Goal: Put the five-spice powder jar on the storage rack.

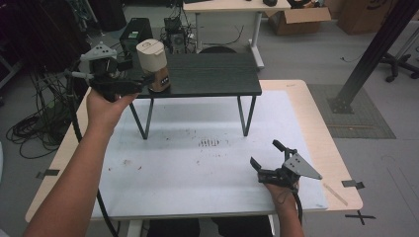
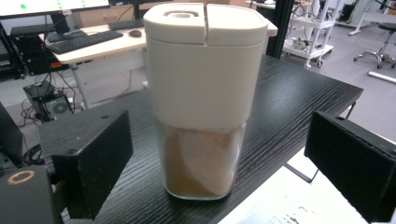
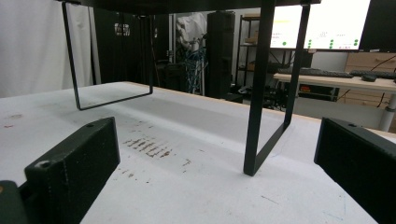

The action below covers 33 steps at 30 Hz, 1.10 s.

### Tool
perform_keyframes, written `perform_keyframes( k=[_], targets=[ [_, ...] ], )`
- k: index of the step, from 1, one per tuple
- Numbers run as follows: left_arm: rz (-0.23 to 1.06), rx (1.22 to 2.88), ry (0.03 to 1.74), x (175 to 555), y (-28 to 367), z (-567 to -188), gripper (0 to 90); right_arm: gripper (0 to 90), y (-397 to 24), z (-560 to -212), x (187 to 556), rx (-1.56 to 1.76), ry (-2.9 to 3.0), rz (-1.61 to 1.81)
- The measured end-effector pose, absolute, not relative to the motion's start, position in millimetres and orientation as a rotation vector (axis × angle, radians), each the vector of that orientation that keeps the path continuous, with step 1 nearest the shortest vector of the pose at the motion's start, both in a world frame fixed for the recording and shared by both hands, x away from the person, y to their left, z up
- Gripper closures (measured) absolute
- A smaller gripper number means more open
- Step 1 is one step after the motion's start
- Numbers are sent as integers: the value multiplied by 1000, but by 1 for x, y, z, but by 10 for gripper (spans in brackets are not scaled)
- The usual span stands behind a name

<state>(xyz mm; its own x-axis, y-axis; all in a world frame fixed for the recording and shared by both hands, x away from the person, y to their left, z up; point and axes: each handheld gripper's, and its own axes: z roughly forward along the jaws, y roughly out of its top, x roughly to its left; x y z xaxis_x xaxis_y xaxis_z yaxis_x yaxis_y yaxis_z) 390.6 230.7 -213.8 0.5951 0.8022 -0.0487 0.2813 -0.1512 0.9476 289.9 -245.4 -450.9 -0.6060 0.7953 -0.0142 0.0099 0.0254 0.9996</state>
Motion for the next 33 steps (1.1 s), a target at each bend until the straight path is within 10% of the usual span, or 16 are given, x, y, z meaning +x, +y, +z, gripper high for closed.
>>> perform_keyframes(
  k=[33],
  targets=[
    [544,1655,925,353,249,-266,3,0,-245,-451,290,820,1693,1645]
  ],
)
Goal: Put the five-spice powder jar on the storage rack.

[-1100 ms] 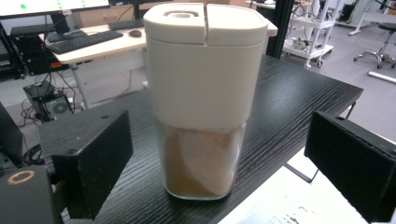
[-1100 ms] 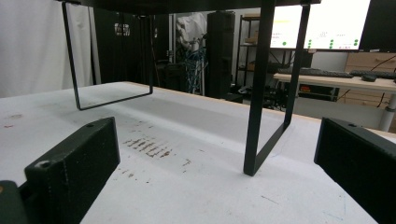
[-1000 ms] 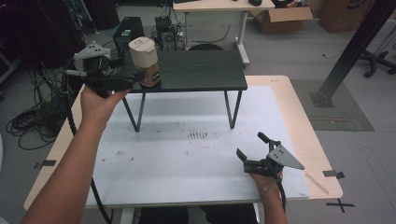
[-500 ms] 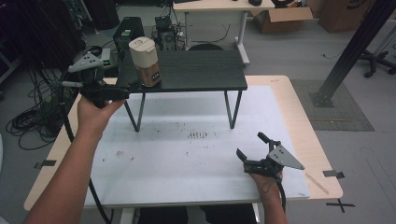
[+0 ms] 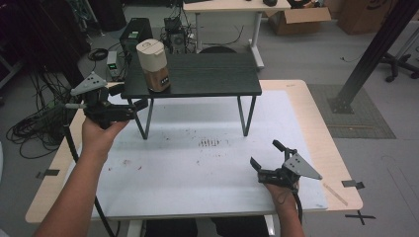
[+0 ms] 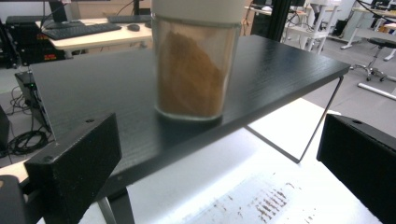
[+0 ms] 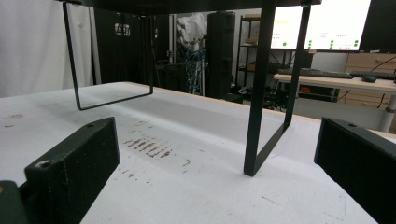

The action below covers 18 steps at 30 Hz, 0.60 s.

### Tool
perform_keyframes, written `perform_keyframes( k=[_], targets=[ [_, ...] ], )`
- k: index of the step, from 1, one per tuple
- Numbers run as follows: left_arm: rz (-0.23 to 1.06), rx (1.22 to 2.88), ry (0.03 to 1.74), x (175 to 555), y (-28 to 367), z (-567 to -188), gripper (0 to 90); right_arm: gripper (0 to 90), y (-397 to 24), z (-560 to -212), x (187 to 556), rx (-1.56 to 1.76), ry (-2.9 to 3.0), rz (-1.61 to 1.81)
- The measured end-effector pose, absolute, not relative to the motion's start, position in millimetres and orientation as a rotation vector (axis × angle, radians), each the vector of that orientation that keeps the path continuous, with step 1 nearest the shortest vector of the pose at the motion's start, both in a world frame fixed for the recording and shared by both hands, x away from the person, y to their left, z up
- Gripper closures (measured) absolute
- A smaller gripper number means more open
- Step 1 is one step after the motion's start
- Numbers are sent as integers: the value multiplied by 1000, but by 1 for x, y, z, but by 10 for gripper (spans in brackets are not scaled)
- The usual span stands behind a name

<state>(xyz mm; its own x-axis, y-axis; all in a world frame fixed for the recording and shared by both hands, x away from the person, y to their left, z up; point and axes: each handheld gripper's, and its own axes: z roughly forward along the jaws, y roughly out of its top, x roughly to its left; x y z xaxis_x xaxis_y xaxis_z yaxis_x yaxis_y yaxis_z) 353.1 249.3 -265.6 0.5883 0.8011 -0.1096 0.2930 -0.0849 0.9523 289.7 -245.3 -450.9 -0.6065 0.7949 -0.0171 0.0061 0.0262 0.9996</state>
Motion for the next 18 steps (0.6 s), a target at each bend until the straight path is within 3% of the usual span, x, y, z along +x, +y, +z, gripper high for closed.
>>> perform_keyframes(
  k=[18],
  targets=[
    [531,1657,932,337,252,-291,3,0,-245,-451,290,821,1693,1645]
  ],
)
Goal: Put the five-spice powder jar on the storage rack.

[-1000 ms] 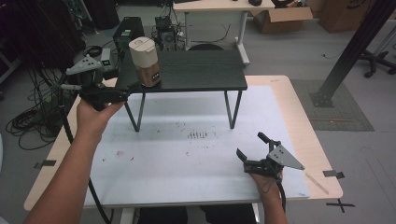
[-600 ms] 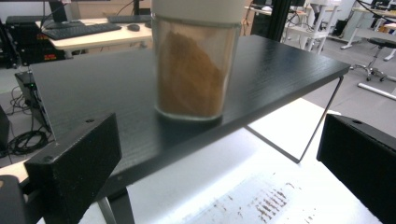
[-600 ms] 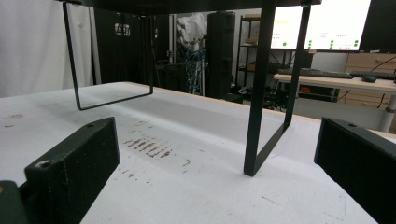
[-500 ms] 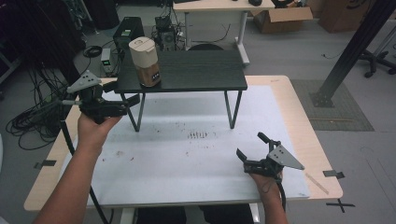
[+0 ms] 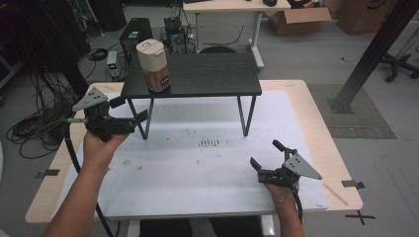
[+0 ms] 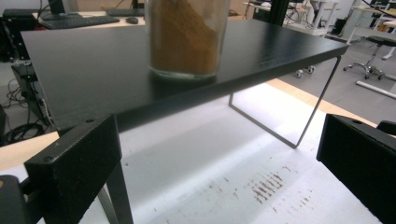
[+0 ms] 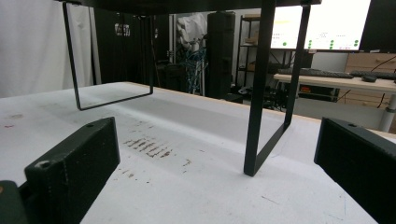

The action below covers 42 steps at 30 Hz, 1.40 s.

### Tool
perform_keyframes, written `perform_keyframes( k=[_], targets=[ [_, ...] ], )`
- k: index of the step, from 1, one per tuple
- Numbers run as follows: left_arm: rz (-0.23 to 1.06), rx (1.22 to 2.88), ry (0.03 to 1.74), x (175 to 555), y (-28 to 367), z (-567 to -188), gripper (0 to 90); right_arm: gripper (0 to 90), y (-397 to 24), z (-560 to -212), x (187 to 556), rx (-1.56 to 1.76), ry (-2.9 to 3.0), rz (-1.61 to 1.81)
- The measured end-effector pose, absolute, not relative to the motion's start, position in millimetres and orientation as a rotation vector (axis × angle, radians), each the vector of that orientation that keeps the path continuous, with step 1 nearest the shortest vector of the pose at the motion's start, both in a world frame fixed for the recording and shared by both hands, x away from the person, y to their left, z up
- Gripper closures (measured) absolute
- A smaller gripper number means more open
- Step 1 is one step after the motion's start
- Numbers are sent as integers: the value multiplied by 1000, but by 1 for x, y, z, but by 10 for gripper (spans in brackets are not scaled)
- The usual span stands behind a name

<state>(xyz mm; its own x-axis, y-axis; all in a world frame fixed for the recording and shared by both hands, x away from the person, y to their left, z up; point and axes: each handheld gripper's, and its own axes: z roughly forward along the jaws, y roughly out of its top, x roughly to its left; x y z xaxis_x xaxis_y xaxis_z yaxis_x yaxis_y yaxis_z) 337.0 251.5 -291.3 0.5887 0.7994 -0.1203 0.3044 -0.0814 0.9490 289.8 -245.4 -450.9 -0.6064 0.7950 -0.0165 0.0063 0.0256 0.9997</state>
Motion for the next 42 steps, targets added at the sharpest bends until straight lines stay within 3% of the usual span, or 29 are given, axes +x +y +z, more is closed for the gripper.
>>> perform_keyframes(
  k=[21,42],
  targets=[
    [518,1642,939,330,247,-314,3,0,-245,-451,290,822,1695,1644],
    [561,1617,925,316,254,-360,6,0,-245,-451,290,821,1700,1639]
  ],
)
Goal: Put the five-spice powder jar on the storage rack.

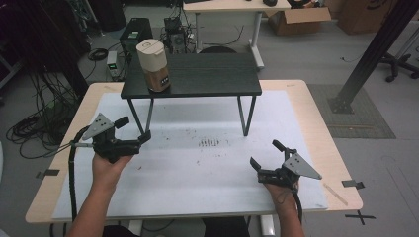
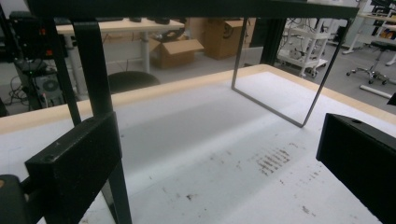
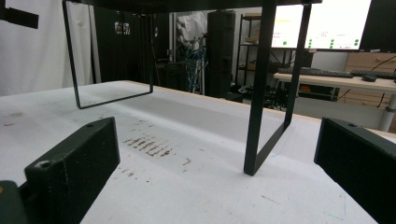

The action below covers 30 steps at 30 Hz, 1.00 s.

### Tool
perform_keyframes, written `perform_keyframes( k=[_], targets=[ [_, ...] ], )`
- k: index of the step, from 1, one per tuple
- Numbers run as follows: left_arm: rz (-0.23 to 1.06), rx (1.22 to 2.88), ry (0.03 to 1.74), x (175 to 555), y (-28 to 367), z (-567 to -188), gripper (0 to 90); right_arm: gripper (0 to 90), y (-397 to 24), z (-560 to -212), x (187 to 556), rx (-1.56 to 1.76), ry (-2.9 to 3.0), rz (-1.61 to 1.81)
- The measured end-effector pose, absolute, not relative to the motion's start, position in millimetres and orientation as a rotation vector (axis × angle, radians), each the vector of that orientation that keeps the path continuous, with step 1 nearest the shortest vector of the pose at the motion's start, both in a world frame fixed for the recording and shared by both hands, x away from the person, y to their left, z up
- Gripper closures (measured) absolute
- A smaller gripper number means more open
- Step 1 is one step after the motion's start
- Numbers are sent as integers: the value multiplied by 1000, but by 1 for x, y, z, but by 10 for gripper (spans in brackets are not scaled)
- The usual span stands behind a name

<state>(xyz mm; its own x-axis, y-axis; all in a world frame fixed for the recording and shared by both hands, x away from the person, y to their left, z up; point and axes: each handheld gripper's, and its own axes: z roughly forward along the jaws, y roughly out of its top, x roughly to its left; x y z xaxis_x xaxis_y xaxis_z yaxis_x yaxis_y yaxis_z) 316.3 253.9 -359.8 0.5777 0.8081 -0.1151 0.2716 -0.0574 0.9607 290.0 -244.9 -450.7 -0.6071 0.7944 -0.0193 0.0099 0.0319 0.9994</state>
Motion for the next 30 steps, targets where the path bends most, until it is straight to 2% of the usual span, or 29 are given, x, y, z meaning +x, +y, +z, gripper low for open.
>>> perform_keyframes(
  k=[12,19,30],
  targets=[
    [558,1594,918,315,254,-392,6,0,-245,-451,290,820,1699,1639],
    [622,1605,875,312,252,-410,7,0,-245,-451,290,818,1703,1635],
    [644,1600,842,309,246,-425,5,0,-245,-451,290,817,1703,1638]
  ],
)
